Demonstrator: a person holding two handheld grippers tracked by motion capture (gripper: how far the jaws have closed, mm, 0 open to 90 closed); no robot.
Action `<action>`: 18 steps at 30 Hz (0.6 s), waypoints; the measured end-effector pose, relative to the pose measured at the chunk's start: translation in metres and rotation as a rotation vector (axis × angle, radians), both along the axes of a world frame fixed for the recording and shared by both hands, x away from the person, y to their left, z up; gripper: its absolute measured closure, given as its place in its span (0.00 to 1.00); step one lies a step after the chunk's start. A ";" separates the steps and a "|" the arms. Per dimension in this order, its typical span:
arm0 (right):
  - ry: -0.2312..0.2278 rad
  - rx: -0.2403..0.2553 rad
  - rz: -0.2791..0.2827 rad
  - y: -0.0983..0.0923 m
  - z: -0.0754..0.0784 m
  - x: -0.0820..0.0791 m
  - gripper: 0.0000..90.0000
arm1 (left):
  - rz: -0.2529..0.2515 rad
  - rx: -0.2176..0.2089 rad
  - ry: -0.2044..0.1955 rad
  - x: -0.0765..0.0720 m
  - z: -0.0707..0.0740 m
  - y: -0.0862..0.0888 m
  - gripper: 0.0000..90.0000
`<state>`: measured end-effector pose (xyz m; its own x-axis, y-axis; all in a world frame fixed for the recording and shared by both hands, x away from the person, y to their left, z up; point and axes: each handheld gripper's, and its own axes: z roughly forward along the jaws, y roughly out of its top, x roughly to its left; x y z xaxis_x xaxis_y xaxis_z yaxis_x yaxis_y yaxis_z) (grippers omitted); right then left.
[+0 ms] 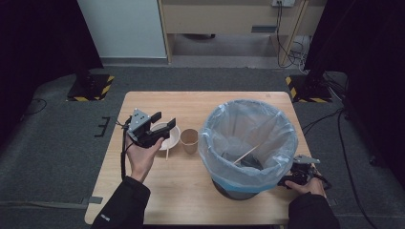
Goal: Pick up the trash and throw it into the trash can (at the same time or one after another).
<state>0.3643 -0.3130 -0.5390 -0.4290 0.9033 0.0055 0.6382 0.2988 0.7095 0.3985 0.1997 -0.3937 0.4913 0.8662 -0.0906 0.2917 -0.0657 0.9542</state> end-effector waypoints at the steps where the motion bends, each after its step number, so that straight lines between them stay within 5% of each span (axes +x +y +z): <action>1: 0.000 0.000 0.000 0.000 0.000 0.000 0.01 | 0.006 0.006 0.009 0.002 -0.005 0.001 0.41; 18: 0.000 0.000 0.000 0.000 0.000 0.000 0.01 | 0.070 0.096 0.179 0.024 -0.066 0.017 0.50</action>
